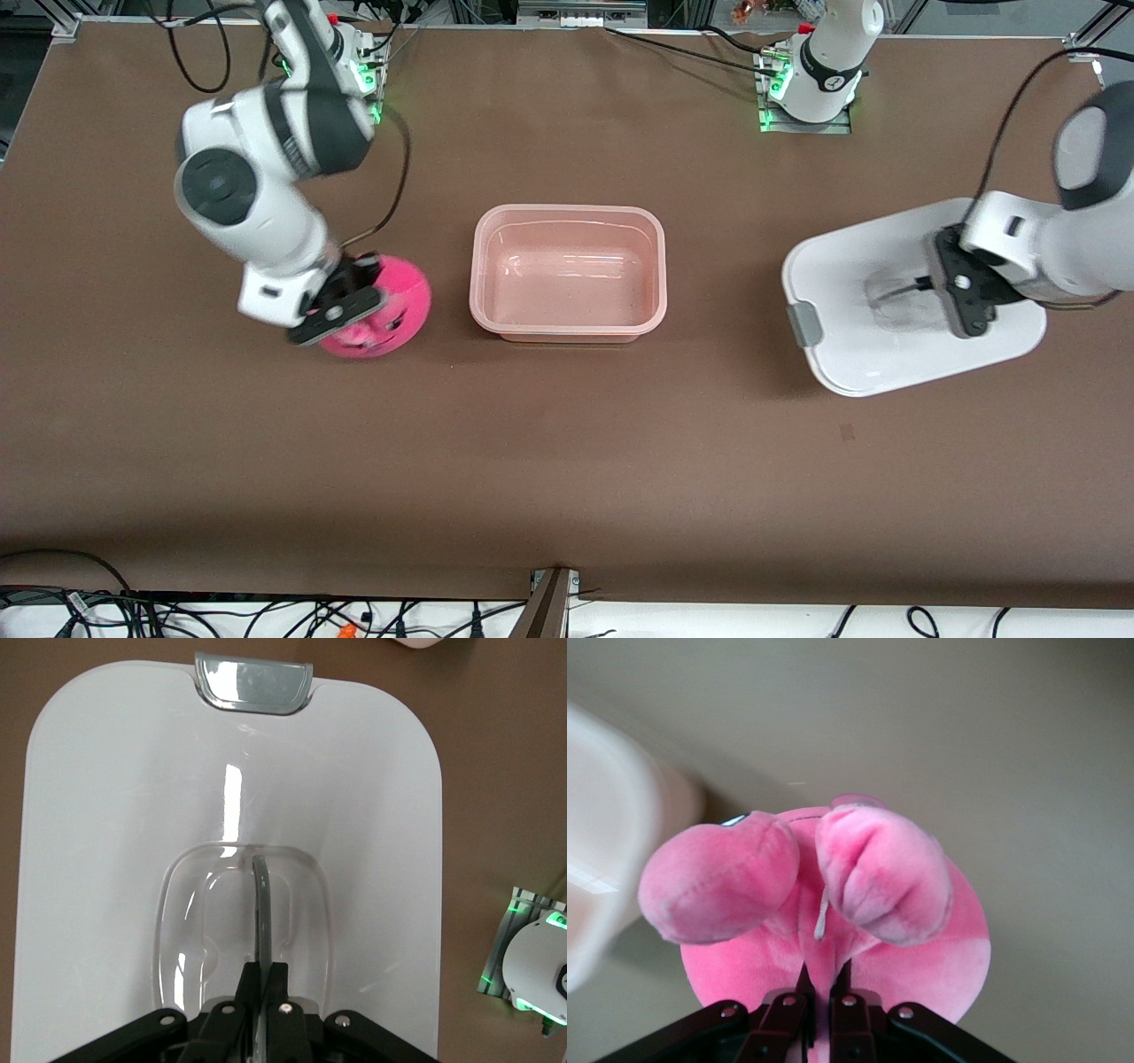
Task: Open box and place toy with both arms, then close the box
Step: 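Lower the pink plush into the pink box with the right gripper and release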
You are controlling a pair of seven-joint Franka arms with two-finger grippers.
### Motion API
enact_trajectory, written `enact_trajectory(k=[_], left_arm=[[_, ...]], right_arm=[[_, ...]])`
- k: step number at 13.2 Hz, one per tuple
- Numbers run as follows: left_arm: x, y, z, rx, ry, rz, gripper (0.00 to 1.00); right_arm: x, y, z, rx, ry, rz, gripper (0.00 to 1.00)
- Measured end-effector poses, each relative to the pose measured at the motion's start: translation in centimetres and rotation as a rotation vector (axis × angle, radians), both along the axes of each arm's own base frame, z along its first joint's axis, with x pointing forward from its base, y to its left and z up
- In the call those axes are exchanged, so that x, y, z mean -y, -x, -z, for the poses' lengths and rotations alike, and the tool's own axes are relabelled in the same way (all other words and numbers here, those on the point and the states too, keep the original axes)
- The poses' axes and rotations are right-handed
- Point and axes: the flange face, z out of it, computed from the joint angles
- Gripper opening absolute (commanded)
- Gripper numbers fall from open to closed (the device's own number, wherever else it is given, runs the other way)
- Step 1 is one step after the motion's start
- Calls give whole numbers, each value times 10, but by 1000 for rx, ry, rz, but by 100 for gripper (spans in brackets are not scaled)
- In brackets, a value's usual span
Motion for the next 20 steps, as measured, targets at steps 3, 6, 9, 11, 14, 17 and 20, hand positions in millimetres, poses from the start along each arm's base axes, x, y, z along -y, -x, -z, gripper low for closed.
enact_trajectory(k=[3,6,9,11,14,17,20], left_arm=[[-40,-3,21,-30,17,-19,0],[-72,-3,42,-57,44,-11,0],[-89,-3,51,-67,58,-13,0],[-86,-3,51,-66,60,-7,0],[-81,-4,49,-63,61,1,0],[-81,-4,49,-63,61,2,0],[-81,-4,49,-62,61,2,0]], right_arm=[[-96,55,-43,-31,16,-173,0],[-165,106,-41,-22,39,-315,0],[-203,124,-22,1,83,-421,0],[-220,124,3,-10,102,-447,0],[-242,117,52,-17,135,-472,0],[-258,109,85,-7,167,-493,0],[-263,100,108,17,197,-512,0]])
